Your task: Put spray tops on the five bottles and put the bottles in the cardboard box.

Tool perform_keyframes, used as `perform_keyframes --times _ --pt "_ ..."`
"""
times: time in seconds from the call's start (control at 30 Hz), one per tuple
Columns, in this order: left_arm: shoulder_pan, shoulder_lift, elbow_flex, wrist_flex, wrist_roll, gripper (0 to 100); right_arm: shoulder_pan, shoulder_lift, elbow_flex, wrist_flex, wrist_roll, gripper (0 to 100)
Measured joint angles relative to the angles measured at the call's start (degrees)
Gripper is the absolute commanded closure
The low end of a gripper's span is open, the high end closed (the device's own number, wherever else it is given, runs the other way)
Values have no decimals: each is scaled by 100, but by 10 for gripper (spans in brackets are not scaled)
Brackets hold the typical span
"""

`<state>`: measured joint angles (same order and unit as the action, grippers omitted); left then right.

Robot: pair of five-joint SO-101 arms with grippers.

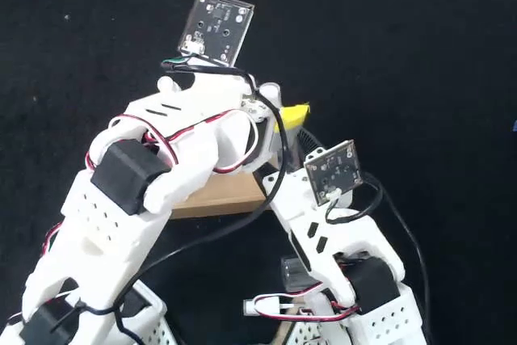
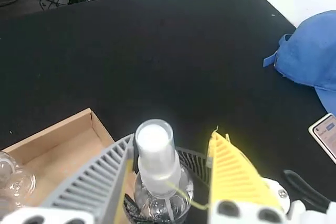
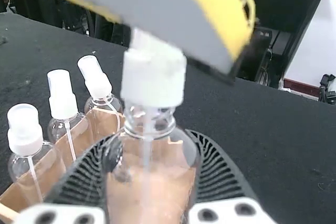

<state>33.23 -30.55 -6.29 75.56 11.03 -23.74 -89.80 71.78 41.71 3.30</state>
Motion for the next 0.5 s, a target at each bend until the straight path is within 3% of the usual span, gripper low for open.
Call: perform_keyframes --times 0.2,0.5 --pt "0 -9 9 0 -105 787 0 0 0 0 0 988" --pt "-633 -18 -316 0 -281 787 -9 0 62 -149 0 988"
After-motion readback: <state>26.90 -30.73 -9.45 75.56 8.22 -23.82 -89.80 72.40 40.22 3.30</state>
